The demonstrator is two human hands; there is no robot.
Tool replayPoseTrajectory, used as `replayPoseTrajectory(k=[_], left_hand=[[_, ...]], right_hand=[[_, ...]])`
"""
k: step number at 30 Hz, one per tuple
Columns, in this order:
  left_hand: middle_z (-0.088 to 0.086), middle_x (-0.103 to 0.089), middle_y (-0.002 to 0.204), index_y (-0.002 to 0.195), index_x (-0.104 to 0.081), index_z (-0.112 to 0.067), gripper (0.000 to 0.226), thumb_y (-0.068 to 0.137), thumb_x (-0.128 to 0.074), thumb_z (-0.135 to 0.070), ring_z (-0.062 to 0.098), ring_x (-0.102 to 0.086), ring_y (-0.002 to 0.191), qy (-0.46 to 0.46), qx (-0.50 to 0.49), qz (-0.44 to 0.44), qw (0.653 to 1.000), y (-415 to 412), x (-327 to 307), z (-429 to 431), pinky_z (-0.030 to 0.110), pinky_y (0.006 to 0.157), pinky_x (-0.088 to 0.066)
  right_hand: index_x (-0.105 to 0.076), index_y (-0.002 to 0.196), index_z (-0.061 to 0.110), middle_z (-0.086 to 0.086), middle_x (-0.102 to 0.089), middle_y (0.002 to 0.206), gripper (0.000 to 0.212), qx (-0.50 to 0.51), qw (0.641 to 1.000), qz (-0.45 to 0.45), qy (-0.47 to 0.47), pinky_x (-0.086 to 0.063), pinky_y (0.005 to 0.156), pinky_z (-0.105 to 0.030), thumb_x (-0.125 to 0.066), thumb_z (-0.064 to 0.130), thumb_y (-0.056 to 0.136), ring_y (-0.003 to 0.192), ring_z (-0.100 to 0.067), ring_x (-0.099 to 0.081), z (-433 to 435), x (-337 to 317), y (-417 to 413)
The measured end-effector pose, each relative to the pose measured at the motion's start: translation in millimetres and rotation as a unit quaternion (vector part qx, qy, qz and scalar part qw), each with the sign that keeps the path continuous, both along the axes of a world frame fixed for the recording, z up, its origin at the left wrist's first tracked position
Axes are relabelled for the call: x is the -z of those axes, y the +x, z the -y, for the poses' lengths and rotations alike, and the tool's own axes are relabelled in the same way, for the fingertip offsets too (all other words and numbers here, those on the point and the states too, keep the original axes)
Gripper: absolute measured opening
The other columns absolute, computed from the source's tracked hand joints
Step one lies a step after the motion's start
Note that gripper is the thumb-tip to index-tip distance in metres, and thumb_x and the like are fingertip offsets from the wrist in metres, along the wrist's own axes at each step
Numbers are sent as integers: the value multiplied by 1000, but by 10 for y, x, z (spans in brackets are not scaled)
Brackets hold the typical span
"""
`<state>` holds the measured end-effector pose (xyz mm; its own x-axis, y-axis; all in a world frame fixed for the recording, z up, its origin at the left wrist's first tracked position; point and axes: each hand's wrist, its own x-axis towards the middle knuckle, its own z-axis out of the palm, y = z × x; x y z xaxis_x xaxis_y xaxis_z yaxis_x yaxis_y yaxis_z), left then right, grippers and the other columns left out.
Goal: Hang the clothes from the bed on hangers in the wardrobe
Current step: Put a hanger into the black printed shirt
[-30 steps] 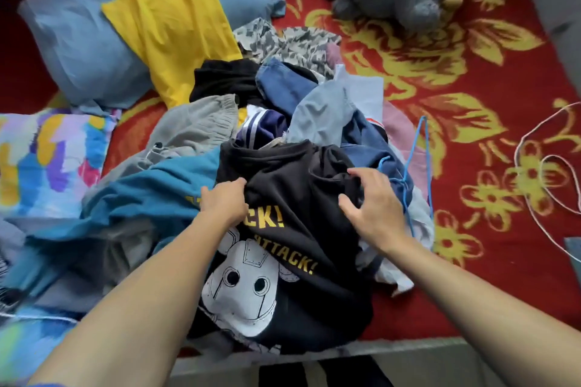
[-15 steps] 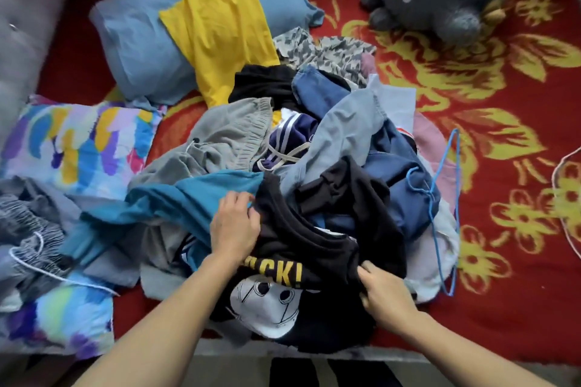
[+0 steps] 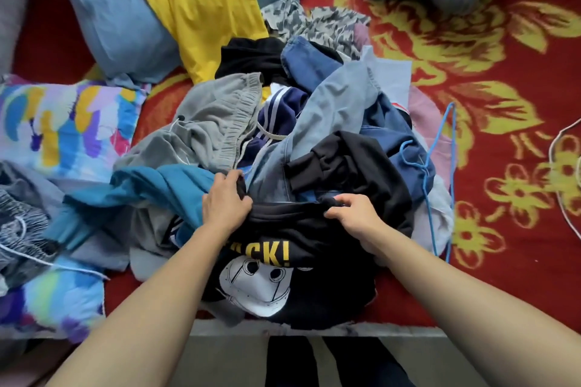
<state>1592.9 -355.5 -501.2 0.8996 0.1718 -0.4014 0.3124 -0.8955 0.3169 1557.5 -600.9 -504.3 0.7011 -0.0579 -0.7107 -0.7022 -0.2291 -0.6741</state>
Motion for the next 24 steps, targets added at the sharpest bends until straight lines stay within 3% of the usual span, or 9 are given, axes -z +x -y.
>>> replayPoseTrajectory(k=[4,8,10,12,15,17,20,24], left_hand=[[10,-62,105,126,-54,-18,52,78,-73,-20,28,-56,101,-116,-109,-34,987,-352,-322,-279,35,91,-44],[4,-67,82,106,-67,-21,33,74,-76,-18,19,-60,77,-155,-92,-59,982,-605,-617,-400,27,71,-44],[2,-68,85,102,-69,-23,30,73,-79,-23,15,-58,76,-171,-73,-73,980,-677,-760,-447,26,71,-45],[1,-67,86,100,-69,-24,29,73,-81,-27,15,-60,79,-192,-56,-85,976,-740,-912,-531,26,74,-48],[0,-60,70,96,-70,-16,24,74,-81,-15,10,-53,64,-233,-29,-108,966,-871,-1150,-703,17,61,-43],[-6,-53,56,88,-72,-12,17,73,-78,-5,5,-47,53,-228,-3,-126,966,-985,-1298,-816,12,52,-38],[-6,-58,55,74,-73,-13,10,70,-76,-4,4,-50,52,-183,47,-134,973,-1137,-1503,-940,15,54,-39],[1,-60,60,63,-64,-13,17,75,-75,-18,12,-55,62,-75,117,-34,990,-1110,-1901,-1002,24,54,-37]], right_hand=[[-62,76,15,-2,-55,65,25,-27,996,69,-43,-35,48,-14,-55,-9,80,57,-11,-45,72,-278,-72],[-60,70,19,0,-56,66,27,-16,995,86,-56,-39,62,-30,-46,0,82,65,-17,-50,64,-579,-128],[-53,63,17,3,-50,62,24,-14,992,119,-49,-35,64,-33,-49,9,86,67,-16,-47,8,-766,-154],[-43,58,20,9,-41,56,37,-32,988,147,-38,-31,62,-33,-60,31,89,61,-10,-41,-20,-947,-210],[-46,55,17,11,-40,50,49,-95,981,141,-89,-31,54,-29,-76,53,72,51,-8,-41,12,-1121,-373],[-56,59,13,8,-48,52,39,-130,977,123,-117,-35,55,-27,-82,41,66,53,-10,-46,3,-1192,-535],[-58,67,14,2,-48,58,25,-125,982,128,-64,-35,55,-25,-82,19,69,57,-12,-45,-101,-1409,-786],[-51,72,13,6,-39,60,29,-124,964,233,-30,-26,50,-22,-80,16,77,57,-8,-35,-151,-1899,-920]])
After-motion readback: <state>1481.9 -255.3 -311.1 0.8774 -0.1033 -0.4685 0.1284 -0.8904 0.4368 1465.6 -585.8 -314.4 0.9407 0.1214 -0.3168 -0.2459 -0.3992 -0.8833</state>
